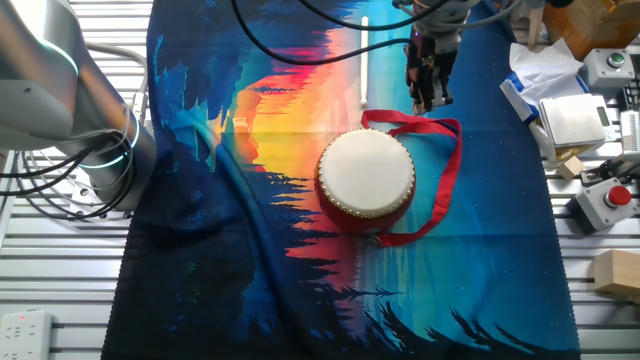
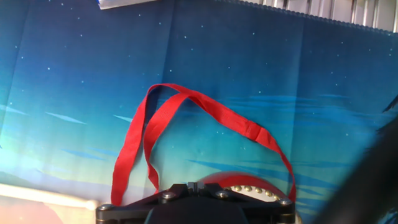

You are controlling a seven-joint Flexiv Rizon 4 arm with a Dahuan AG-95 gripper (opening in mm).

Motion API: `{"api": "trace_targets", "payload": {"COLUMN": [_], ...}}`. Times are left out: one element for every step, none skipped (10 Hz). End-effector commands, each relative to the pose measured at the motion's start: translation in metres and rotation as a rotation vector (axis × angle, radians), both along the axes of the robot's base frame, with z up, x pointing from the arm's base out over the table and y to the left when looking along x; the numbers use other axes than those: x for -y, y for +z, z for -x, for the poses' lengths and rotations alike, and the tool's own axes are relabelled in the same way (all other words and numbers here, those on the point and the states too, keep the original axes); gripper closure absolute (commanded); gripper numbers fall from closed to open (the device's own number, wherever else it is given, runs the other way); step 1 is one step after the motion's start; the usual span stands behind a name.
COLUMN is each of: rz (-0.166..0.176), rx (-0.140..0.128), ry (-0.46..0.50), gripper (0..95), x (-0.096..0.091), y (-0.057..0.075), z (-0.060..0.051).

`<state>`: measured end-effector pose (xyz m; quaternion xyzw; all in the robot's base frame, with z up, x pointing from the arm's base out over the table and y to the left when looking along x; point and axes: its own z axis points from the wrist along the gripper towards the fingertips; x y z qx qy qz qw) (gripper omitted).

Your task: Play the drum

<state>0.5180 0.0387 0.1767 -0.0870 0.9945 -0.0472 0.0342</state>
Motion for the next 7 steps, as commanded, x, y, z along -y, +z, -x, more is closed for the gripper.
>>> {"api": "trace_targets", "payload": {"rz": [0.0,0.0,0.0,0.001,0.002,0.001,0.001], "rx": [-0.004,-0.004,-0.004,-0.004,-0.004,-0.004,-0.005], "ry": [-0.006,-0.004,-0.003,-0.002,-0.002,0.001,0.013], "gripper": [95.0,95.0,95.0,95.0,95.0,95.0,95.0], "x": [0.0001,0.0001,0.0001,0.0001,0.0001,0.0001,0.0001], "y": [-0.0005,-0.0005,-0.0005,-0.0005,-0.0005,-0.0005,-0.0005], "z": [-0.0005,-0.0005,-0.0005,-0.0005,-0.0005,-0.0005,-0.0005]}}
